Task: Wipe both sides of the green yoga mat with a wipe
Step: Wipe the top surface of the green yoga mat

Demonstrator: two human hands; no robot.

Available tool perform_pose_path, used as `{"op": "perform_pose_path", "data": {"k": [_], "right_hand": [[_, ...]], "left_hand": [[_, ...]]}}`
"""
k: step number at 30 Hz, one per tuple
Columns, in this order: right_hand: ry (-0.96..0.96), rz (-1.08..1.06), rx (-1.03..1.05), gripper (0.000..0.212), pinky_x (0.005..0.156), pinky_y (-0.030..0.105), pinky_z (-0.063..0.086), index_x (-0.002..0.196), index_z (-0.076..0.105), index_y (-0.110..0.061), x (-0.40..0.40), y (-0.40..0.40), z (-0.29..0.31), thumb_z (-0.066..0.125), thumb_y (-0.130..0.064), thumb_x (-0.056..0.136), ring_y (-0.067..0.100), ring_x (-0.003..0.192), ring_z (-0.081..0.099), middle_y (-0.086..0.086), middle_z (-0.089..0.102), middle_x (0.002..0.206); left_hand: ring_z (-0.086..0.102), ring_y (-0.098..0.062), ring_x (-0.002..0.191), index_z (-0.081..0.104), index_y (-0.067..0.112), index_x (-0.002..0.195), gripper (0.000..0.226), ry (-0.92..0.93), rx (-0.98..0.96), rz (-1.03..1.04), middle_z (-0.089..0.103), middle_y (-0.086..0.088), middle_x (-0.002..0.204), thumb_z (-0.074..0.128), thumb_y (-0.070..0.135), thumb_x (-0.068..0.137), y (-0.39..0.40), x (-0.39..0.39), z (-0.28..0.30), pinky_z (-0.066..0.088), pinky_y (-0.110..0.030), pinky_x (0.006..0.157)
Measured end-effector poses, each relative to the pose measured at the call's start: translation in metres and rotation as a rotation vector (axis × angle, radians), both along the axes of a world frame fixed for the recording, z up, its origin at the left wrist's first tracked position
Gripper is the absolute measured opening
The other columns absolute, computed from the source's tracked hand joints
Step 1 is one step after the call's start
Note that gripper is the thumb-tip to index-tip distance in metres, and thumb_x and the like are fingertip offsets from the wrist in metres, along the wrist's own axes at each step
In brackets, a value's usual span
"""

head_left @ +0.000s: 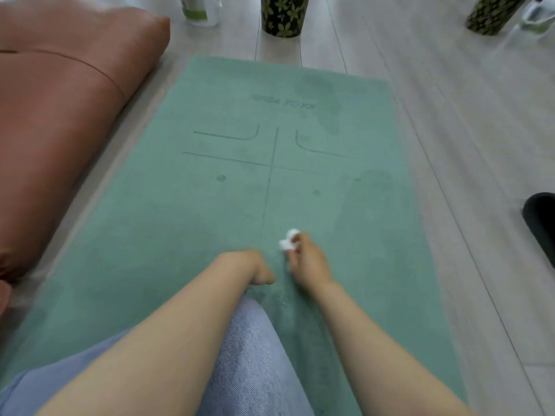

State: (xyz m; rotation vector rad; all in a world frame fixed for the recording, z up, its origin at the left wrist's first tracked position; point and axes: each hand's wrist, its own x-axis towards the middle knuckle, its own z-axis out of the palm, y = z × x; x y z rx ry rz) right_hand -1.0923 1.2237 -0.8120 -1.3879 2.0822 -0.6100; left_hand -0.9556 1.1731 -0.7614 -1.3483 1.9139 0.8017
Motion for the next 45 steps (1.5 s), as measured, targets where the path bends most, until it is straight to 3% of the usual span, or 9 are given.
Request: {"op": "perform_pose_path", "data": {"k": [4, 8, 12, 15, 24, 30, 33, 40, 45], "right_hand": [[0.076, 0.347, 0.114, 0.025, 0.074, 0.035, 0.043, 0.113, 0.050, -0.010, 0.017, -0.015, 0.004, 0.053, -0.024, 0.093, 0.035, 0.096, 0.061, 0.019, 0.064, 0.106], [0.151, -0.035, 0.031, 0.016, 0.074, 0.037, 0.043, 0.100, 0.061, -0.006, -0.064, 0.026, 0.007, 0.059, -0.019, 0.091, 0.038, 0.097, 0.062, 0.020, 0.068, 0.105], [0.269, -0.537, 0.148, 0.014, 0.068, 0.043, 0.046, 0.087, 0.044, -0.009, -0.137, 0.088, 0.011, 0.052, -0.018, 0.093, 0.045, 0.086, 0.061, 0.030, 0.064, 0.097], [0.270, -0.620, 0.110, 0.010, 0.066, 0.040, 0.043, 0.094, 0.045, -0.009, -0.132, 0.080, 0.010, 0.050, -0.018, 0.094, 0.042, 0.084, 0.062, 0.026, 0.065, 0.095], [0.143, 0.436, 0.091, 0.015, 0.064, 0.036, 0.038, 0.093, 0.052, -0.014, 0.024, -0.005, 0.004, 0.045, -0.027, 0.095, 0.034, 0.083, 0.058, 0.012, 0.064, 0.089], [0.343, -0.506, 0.193, 0.012, 0.073, 0.042, 0.049, 0.093, 0.056, -0.007, -0.163, 0.103, 0.011, 0.055, -0.019, 0.091, 0.044, 0.089, 0.062, 0.029, 0.066, 0.097], [0.307, -0.707, 0.121, 0.020, 0.076, 0.044, 0.047, 0.096, 0.056, -0.005, -0.156, 0.078, 0.004, 0.049, -0.022, 0.090, 0.046, 0.090, 0.061, 0.030, 0.065, 0.098], [0.151, 0.503, -0.064, 0.019, 0.074, 0.037, 0.047, 0.104, 0.063, -0.008, 0.043, -0.082, -0.002, 0.057, -0.020, 0.091, 0.037, 0.095, 0.062, 0.019, 0.068, 0.105], [0.351, -0.078, -0.044, 0.022, 0.086, 0.035, 0.047, 0.102, 0.070, -0.017, -0.114, -0.012, -0.005, 0.057, -0.030, 0.092, 0.027, 0.098, 0.064, 0.010, 0.071, 0.103]], "left_hand": [[0.015, -0.039, 0.145, -0.003, 0.013, 0.157, 0.118, -0.244, -0.031, 0.156, 0.002, -0.012, 0.162, 0.072, 0.056, 0.076, 0.013, -0.019, -0.027, 0.037, -0.046, 0.100], [0.007, -0.048, 0.147, -0.021, 0.002, 0.151, 0.146, -0.329, -0.097, 0.189, -0.018, -0.020, 0.161, 0.081, 0.063, 0.066, 0.017, -0.016, -0.033, 0.028, -0.045, 0.114], [0.009, -0.056, 0.143, -0.014, -0.001, 0.153, 0.114, -0.285, -0.203, 0.252, -0.014, -0.029, 0.159, 0.066, 0.050, 0.089, 0.015, -0.021, -0.060, 0.026, -0.050, 0.113], [0.014, -0.059, 0.141, -0.005, -0.009, 0.151, 0.144, -0.309, -0.234, 0.162, -0.002, -0.035, 0.158, 0.080, 0.066, 0.063, 0.013, -0.021, -0.074, 0.032, -0.059, 0.105], [0.020, -0.058, 0.140, 0.002, 0.001, 0.156, 0.096, -0.225, -0.334, 0.209, 0.002, -0.030, 0.160, 0.062, 0.040, 0.092, 0.008, -0.016, -0.093, 0.032, -0.061, 0.103], [0.016, -0.058, 0.140, -0.012, -0.006, 0.151, 0.141, -0.282, -0.242, 0.177, -0.009, -0.034, 0.158, 0.083, 0.055, 0.068, 0.018, -0.021, -0.052, 0.035, -0.047, 0.109], [0.016, -0.060, 0.139, -0.011, -0.005, 0.152, 0.124, -0.266, -0.263, 0.208, -0.010, -0.036, 0.157, 0.075, 0.049, 0.081, 0.012, -0.022, -0.059, 0.035, -0.048, 0.108], [0.004, -0.057, 0.143, -0.015, -0.001, 0.153, 0.122, -0.217, -0.219, 0.245, -0.017, -0.028, 0.159, 0.074, 0.046, 0.084, 0.017, -0.019, -0.050, 0.026, -0.051, 0.115], [-0.001, -0.058, 0.143, -0.018, -0.006, 0.149, 0.154, -0.251, -0.190, 0.189, -0.019, -0.032, 0.156, 0.089, 0.056, 0.057, 0.018, -0.019, -0.037, 0.018, -0.060, 0.115]]}}
